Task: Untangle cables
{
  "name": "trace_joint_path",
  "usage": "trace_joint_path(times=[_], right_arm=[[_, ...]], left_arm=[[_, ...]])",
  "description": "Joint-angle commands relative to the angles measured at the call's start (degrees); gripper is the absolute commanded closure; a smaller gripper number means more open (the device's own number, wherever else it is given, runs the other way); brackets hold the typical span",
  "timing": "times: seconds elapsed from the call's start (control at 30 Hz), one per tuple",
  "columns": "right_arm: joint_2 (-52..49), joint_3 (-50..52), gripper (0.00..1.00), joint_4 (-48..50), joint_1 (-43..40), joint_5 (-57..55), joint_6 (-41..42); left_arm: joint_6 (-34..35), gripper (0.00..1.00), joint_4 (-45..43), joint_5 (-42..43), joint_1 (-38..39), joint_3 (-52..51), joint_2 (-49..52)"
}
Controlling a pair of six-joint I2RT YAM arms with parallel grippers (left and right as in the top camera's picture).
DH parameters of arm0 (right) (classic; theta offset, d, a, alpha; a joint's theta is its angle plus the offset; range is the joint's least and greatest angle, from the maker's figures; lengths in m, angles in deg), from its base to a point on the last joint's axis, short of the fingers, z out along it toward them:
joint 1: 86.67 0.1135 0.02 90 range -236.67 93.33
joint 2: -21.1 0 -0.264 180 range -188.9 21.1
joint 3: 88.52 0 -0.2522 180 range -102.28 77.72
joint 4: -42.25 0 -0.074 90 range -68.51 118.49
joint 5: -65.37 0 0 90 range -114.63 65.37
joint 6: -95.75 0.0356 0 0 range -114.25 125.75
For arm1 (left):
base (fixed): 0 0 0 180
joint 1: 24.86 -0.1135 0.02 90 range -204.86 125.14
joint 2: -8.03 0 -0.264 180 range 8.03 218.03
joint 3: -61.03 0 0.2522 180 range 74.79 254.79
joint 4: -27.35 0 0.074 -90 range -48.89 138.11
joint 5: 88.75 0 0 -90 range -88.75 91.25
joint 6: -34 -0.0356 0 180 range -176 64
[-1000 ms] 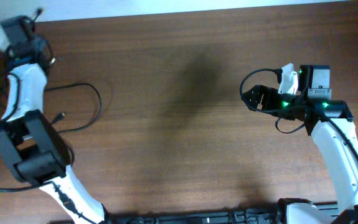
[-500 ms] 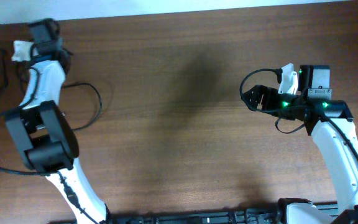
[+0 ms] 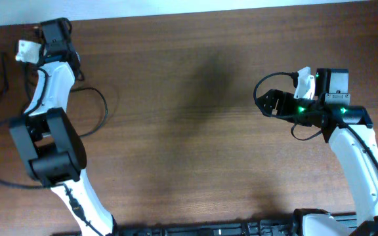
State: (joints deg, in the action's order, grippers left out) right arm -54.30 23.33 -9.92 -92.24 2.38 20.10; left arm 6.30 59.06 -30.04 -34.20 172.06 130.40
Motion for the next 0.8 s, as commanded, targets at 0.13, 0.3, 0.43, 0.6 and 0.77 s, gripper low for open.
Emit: trace_joint_path(times=[0.13, 0.3, 0.43, 0.6, 0.77], right_arm=[[0.0, 0.3, 0.01, 0.1, 0.4, -0.7, -0.4], [0.0, 0.3, 0.01, 0.1, 0.4, -0.7, -0.4], [0.0, 0.3, 0.01, 0.1, 0.3, -0.7, -0.4], [0.0, 0.3, 0.01, 0.1, 0.3, -0.7, -0.4], [0.0, 0.3, 0.01, 0.1, 0.3, -0.7, -0.4]], left_arm=[[-33.4, 0.01, 2.5, 25.1, 4.0, 0.3, -24.4], [-40.2, 0.01, 16.1, 24.9, 8.9, 0.3, -36.0], [-44.0, 0.02, 30.0, 25.0, 9.1, 0.3, -43.6], [-46.8, 0.01, 45.0, 24.9, 9.4, 0.3, -55.6], [-46.8, 0.02, 57.0, 25.1, 9.4, 0.3, -64.1]])
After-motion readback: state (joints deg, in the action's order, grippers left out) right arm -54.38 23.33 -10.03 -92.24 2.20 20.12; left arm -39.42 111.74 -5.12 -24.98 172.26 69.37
